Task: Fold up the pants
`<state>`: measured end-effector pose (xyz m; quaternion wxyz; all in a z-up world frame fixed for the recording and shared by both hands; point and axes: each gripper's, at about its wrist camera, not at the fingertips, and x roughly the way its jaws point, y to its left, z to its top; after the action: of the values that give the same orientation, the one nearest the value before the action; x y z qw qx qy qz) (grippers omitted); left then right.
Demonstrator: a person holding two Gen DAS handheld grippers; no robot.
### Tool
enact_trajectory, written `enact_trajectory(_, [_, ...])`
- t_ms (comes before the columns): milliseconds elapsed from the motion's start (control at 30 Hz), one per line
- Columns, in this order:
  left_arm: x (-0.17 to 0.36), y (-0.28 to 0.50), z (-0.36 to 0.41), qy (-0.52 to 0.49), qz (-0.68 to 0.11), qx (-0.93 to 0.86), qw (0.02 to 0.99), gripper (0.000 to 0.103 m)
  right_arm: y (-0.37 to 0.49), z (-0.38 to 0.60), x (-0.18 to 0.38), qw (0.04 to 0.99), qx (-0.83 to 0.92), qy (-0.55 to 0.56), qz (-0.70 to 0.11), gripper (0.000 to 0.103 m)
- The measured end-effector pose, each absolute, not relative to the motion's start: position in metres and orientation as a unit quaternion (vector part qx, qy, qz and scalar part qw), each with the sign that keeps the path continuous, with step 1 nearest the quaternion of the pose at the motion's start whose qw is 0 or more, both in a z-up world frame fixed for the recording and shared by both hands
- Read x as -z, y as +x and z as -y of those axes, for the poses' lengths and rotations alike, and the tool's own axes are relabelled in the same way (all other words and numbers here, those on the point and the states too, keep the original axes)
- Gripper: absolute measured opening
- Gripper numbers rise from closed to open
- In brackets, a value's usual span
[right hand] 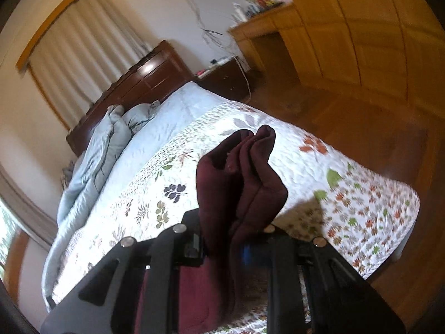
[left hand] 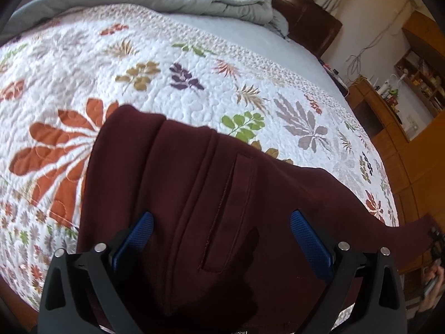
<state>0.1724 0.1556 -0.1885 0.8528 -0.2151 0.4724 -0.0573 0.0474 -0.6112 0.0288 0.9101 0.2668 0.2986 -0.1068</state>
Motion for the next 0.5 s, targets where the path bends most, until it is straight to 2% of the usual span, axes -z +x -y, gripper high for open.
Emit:
enact_trajectory(267, [0.174,0.162,-0.159,-0.195,-0.448,0.067,0.870,0.099,0.060,0.552,-0.060,0.935,0.093,0.172,-0.294,0.018])
enact_trajectory(500, [0.159,0.148,-0.157,-0.188,-0.442,0.060,0.875,0.099,0.070,0.513,-0.072,0.943,0.073,0.132,-0.296,0.018])
